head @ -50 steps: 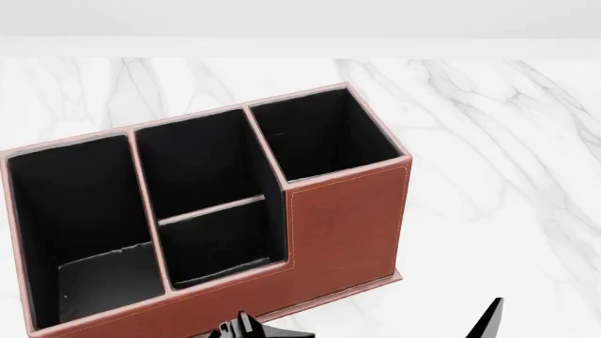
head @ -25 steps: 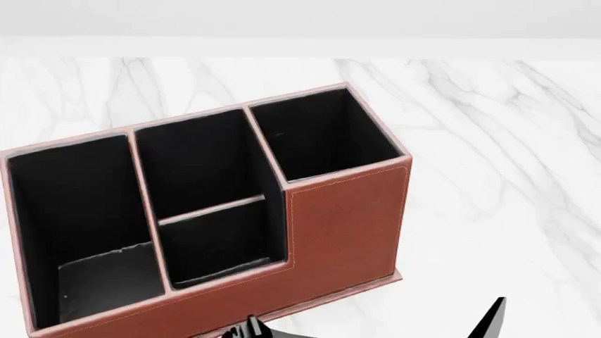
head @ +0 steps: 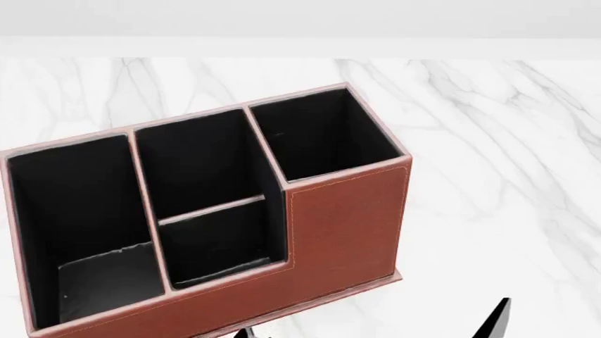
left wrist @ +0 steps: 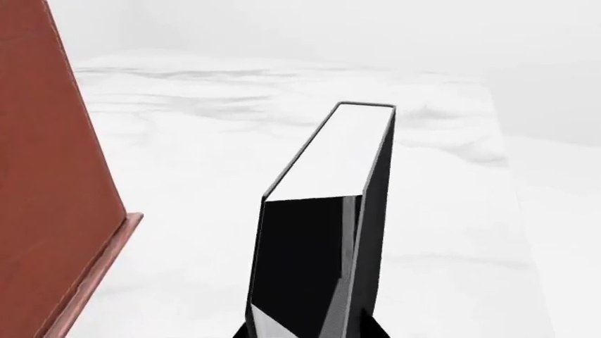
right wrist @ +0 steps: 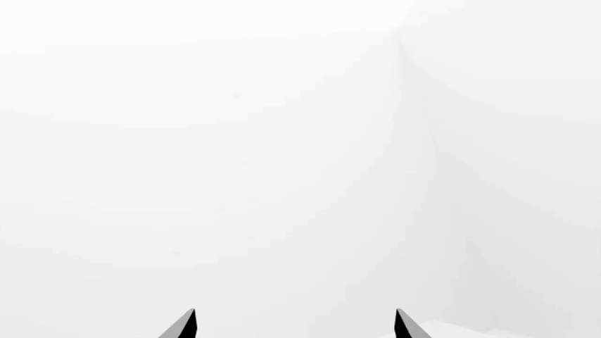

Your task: Pick up the book and place it in the back compartment of the caddy.

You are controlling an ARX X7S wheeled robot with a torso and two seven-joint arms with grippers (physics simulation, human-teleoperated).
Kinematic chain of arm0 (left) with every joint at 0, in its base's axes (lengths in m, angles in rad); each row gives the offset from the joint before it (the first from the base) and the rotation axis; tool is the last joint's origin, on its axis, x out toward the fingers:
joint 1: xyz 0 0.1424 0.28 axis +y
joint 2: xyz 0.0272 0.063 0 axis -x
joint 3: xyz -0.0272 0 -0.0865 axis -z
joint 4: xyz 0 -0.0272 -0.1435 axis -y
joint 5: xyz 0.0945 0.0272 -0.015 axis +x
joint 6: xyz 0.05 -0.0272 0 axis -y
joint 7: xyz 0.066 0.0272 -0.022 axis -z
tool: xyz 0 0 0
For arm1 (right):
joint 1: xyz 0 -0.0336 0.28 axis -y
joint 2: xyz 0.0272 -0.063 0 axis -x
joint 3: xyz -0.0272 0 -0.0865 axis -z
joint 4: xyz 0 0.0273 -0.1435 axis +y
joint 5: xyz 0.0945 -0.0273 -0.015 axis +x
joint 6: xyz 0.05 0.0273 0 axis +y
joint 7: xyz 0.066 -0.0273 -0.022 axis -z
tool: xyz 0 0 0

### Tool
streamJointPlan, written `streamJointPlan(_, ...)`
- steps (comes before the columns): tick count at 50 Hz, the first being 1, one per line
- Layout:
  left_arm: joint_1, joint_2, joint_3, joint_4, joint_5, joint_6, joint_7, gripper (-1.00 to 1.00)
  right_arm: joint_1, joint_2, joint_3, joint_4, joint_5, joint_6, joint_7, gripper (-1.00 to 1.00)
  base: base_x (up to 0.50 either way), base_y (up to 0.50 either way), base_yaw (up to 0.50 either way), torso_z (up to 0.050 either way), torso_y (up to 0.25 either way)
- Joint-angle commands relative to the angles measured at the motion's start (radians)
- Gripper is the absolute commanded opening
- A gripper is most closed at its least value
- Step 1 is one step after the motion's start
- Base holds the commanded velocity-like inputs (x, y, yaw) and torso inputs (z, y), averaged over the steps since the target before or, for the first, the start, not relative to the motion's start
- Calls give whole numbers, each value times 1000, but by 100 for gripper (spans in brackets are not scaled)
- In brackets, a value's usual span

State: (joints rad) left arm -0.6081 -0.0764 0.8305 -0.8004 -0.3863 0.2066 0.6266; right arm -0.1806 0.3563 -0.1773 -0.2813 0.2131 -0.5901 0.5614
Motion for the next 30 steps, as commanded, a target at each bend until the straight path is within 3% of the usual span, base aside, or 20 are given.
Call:
streamJointPlan(1, 9, -17, 11, 51, -15, -37, -13, -100, -2, 2, -1, -2, 0, -1, 3, 100, 0, 0, 0, 0, 0)
streamJointPlan(30, 56, -160, -2, 347, -40, -119, -100, -100, 2, 7, 6, 0, 5, -4, 15, 100, 0, 0, 0, 0, 1)
